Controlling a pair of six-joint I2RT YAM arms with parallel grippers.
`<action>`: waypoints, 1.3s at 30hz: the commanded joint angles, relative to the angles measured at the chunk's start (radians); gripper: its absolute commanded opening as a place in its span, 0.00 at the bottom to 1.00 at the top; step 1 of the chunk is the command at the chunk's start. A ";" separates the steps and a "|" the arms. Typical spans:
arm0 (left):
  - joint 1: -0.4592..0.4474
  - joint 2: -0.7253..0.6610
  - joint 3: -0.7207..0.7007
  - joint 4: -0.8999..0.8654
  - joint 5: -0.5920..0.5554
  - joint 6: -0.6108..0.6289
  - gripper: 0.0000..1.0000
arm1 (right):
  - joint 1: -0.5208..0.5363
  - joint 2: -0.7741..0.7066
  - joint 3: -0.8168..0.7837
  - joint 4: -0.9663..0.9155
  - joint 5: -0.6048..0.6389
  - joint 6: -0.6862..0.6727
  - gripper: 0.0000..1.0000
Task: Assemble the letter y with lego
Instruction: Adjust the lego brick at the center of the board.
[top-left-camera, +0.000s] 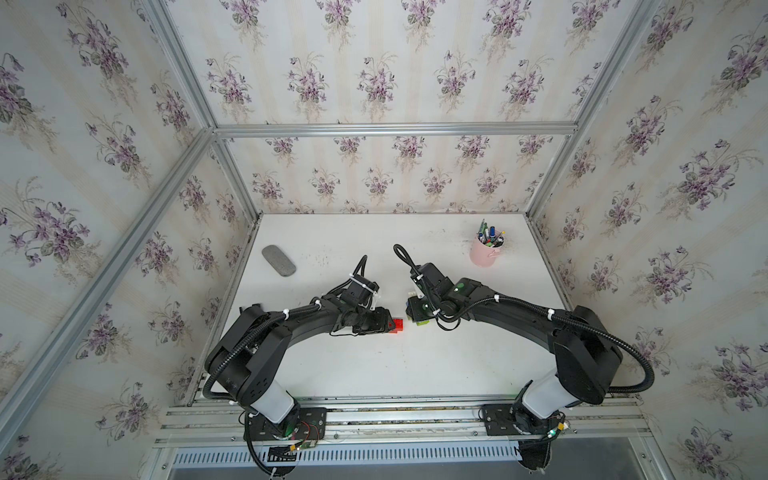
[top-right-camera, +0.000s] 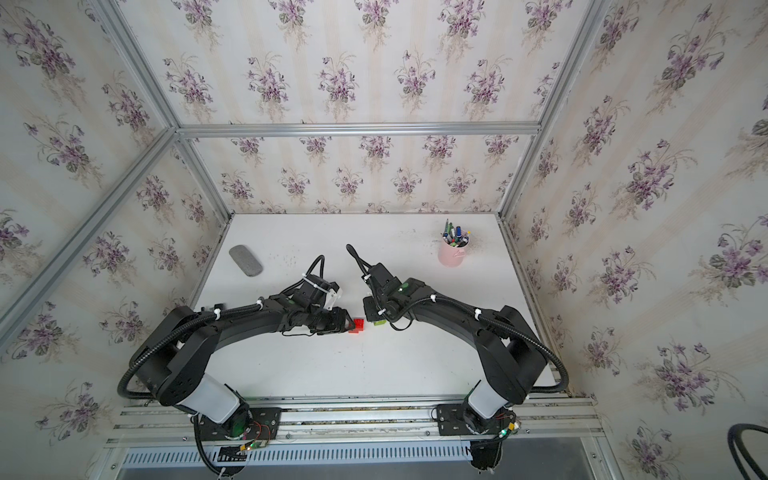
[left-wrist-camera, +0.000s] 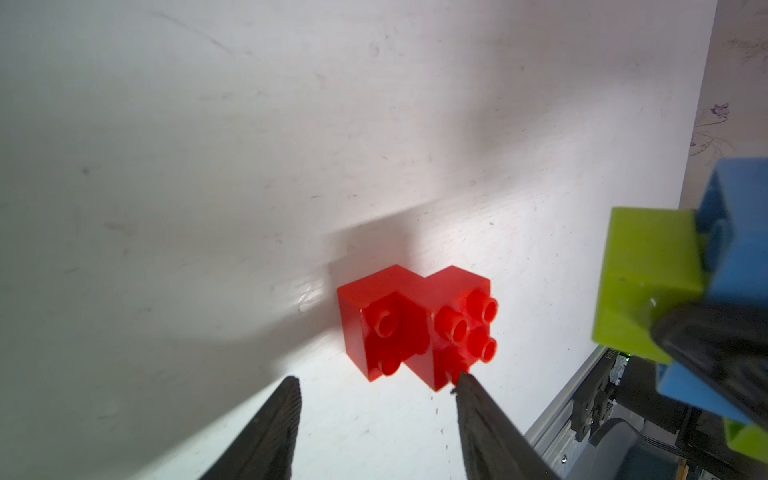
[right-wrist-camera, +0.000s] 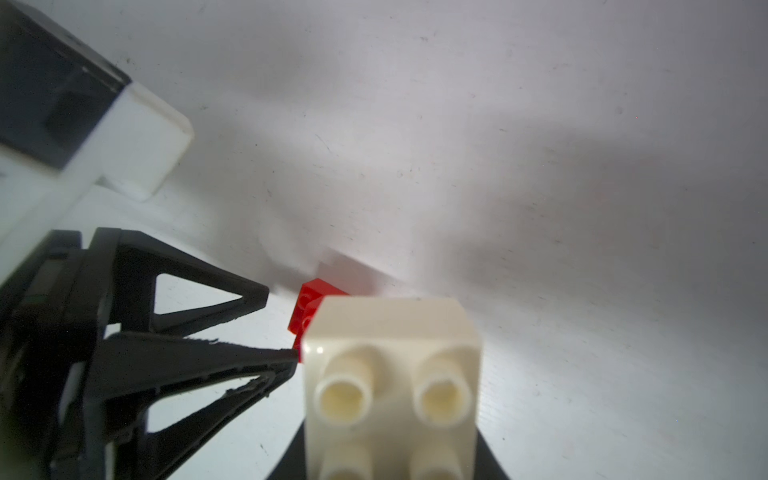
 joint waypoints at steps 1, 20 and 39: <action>0.002 0.007 -0.008 -0.018 -0.029 -0.008 0.60 | 0.003 -0.004 0.010 -0.012 0.001 0.072 0.19; 0.002 -0.001 -0.028 -0.017 -0.038 -0.011 0.59 | 0.026 0.032 0.016 -0.001 -0.007 0.155 0.19; 0.004 -0.030 -0.031 -0.029 -0.043 -0.008 0.59 | 0.005 0.042 0.052 -0.028 0.026 -0.071 0.20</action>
